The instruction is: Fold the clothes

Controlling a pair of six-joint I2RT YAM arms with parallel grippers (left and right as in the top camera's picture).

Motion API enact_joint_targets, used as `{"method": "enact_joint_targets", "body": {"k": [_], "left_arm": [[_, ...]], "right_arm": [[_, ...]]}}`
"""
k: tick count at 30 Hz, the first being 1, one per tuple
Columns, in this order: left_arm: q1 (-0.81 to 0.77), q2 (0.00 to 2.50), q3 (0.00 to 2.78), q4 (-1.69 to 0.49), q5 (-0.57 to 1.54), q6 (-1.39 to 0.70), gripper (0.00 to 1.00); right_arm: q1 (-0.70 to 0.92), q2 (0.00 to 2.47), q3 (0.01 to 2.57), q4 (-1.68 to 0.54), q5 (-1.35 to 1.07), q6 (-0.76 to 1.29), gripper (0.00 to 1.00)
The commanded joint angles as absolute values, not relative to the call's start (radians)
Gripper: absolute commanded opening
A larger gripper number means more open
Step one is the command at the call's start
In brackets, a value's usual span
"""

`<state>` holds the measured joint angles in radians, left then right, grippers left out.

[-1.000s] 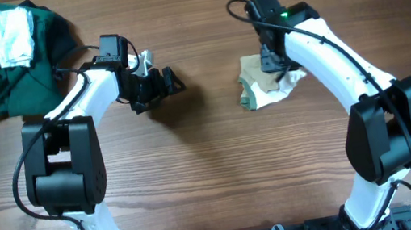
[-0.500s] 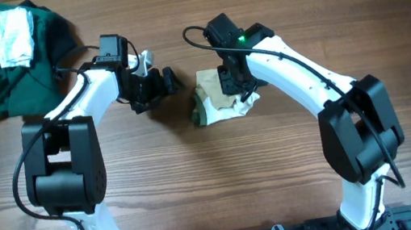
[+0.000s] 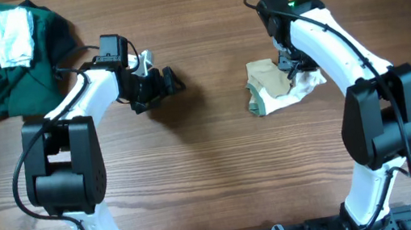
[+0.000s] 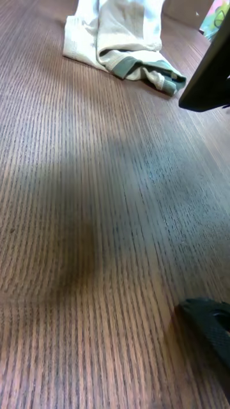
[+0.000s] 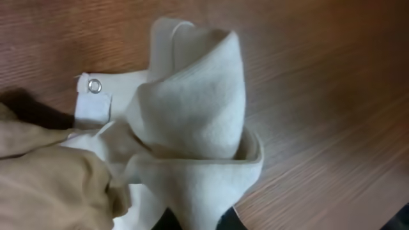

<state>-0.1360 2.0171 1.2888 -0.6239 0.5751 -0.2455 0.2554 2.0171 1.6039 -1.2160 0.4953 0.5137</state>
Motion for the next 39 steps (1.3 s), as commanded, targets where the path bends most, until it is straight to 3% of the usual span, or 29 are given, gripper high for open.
{"method": "enact_joint_targets", "body": {"k": [1,10,13,15,17,28,33,39], "left_arm": [[-0.136,2.037,1.274,-0.617,0.522,-0.239,0.94],[-0.136,2.037,1.274,-0.615,0.522,-0.239,0.95],[-0.136,2.037,1.274,-0.618,0.522,-0.239,0.95],[-0.136,2.037,1.274,-0.617,0.522,-0.239,0.95],[-0.136,2.037,1.274,-0.617,0.522,-0.239,0.95],[-0.136,2.037,1.274,-0.617,0.522,-0.239,0.95],[-0.136,2.037,1.274,-0.606,0.522,-0.239,0.95],[-0.136,2.037,1.274,-0.604,0.522,-0.239,0.95]], "right_arm": [[0.306,2.031,1.633,-1.224,0.477,0.469,0.06],[0.537,2.031,1.630,-1.138,0.284,0.463,0.15],[0.550,2.038,1.629,-1.112,0.201,0.442,0.32],[0.550,2.045,1.628,-1.094,0.143,0.408,0.58],[0.550,2.056,1.628,-1.069,0.070,0.363,0.77],[0.523,2.037,1.633,-1.035,0.043,0.448,0.73],[0.513,2.006,1.627,-1.006,-0.196,0.395,0.74],[0.513,2.008,1.545,-0.967,-0.205,0.448,0.74]]}}
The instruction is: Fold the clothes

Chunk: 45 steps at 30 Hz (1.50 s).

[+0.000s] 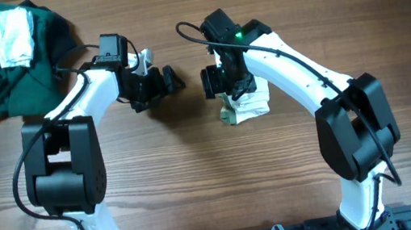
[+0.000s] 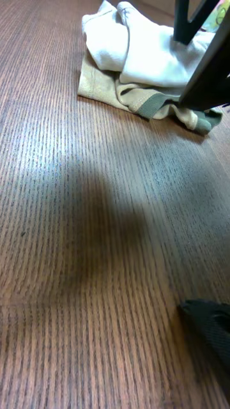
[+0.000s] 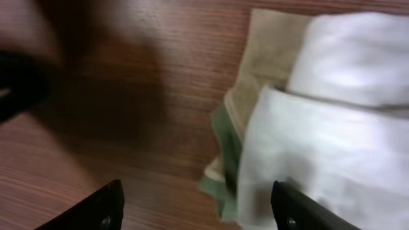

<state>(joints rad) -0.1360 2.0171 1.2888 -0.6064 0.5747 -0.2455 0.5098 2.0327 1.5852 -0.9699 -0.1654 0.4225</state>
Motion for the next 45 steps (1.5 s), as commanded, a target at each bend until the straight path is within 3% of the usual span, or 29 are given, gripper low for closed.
{"method": "enact_joint_targets", "body": {"k": [1,13,18,21,25,28,34,43,45], "left_arm": [[-0.136,2.037,1.274,-0.603,0.522,-0.239,0.95],[-0.136,2.037,1.274,-0.602,0.522,-0.239,0.95],[-0.136,2.037,1.274,-0.603,0.522,-0.239,0.97],[-0.136,2.037,1.274,-0.615,0.556,-0.239,1.00],[-0.141,2.037,1.274,-0.618,0.779,-0.212,1.00],[-0.175,2.037,1.274,-0.653,0.801,-0.257,1.00],[-0.318,2.037,1.274,-0.662,0.800,-0.279,1.00],[-0.459,2.041,1.274,-0.414,0.798,-0.572,0.96],[-0.493,2.046,1.274,-0.397,0.717,-0.648,0.94]], "right_arm": [[0.513,2.008,1.523,-0.957,-0.208,0.453,0.74],[0.517,1.898,1.554,-0.899,-0.204,0.426,0.72],[0.456,1.747,1.560,-0.941,-0.032,0.471,0.84],[0.318,1.697,1.560,-1.024,0.038,0.466,0.93],[0.093,1.700,1.556,-1.056,0.023,0.413,0.96],[-0.025,1.702,1.556,-1.052,-0.056,0.345,0.97],[-0.072,1.702,1.556,-1.039,-0.113,0.290,0.98],[-0.072,1.702,1.556,-1.048,-0.113,0.264,1.00],[-0.072,1.702,1.556,-1.051,-0.113,0.262,0.99]]}}
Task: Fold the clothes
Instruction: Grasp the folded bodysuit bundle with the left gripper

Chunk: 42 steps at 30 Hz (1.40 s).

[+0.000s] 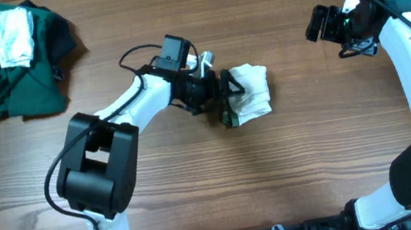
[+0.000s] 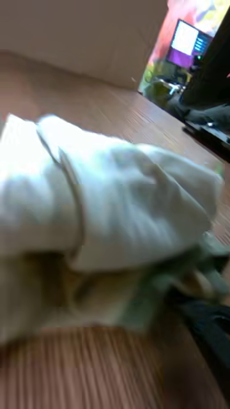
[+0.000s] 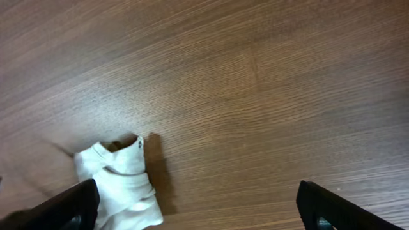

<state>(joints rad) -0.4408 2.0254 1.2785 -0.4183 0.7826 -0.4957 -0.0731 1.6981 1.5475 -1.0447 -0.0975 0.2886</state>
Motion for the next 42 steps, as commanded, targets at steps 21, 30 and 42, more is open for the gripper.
{"method": "enact_joint_targets", "body": {"k": [21,30,42], "left_arm": [[-0.480,2.049,1.274,-0.404,0.591,-0.663,0.96],[-0.501,2.096,1.274,-0.369,0.567,-0.697,0.95],[-0.507,2.166,1.274,-0.310,0.639,-0.712,0.53]], "right_arm": [[-0.072,1.702,1.556,-1.061,-0.113,0.262,1.00],[-0.072,1.702,1.556,-1.060,-0.113,0.261,1.00],[-0.072,1.702,1.556,-1.058,-0.113,0.262,1.00]]}}
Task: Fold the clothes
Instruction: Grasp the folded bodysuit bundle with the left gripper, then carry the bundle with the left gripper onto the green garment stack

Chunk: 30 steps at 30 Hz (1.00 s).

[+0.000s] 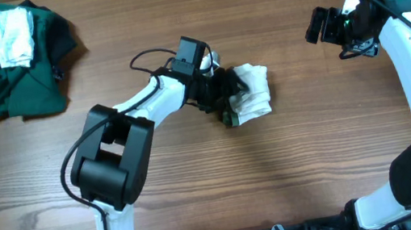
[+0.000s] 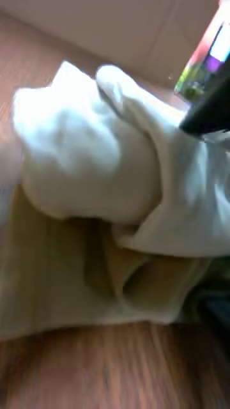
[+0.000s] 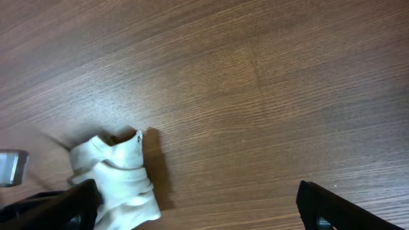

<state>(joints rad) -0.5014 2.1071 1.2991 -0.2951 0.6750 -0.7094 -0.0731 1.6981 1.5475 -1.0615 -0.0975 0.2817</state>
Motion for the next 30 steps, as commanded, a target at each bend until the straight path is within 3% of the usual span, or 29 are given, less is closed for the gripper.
{"method": "enact_joint_targets", "body": {"k": [1,6,18,30], "left_arm": [[-0.507,2.166,1.274,-0.310,0.640,-0.713,0.45],[-0.507,2.166,1.274,-0.309,0.643,-0.712,0.04],[-0.477,2.075,1.274,-0.262,0.634,-0.657,0.04],[-0.243,1.935,1.274,-0.296,0.632,-0.606,0.04]], "right_arm": [[-0.072,1.702,1.556,-1.059,-0.113,0.261,1.00],[-0.072,1.702,1.556,-1.059,-0.113,0.262,1.00],[-0.072,1.702,1.556,-1.041,-0.092,0.262,1.00],[-0.072,1.702,1.556,-0.999,-0.078,0.262,1.00]]}}
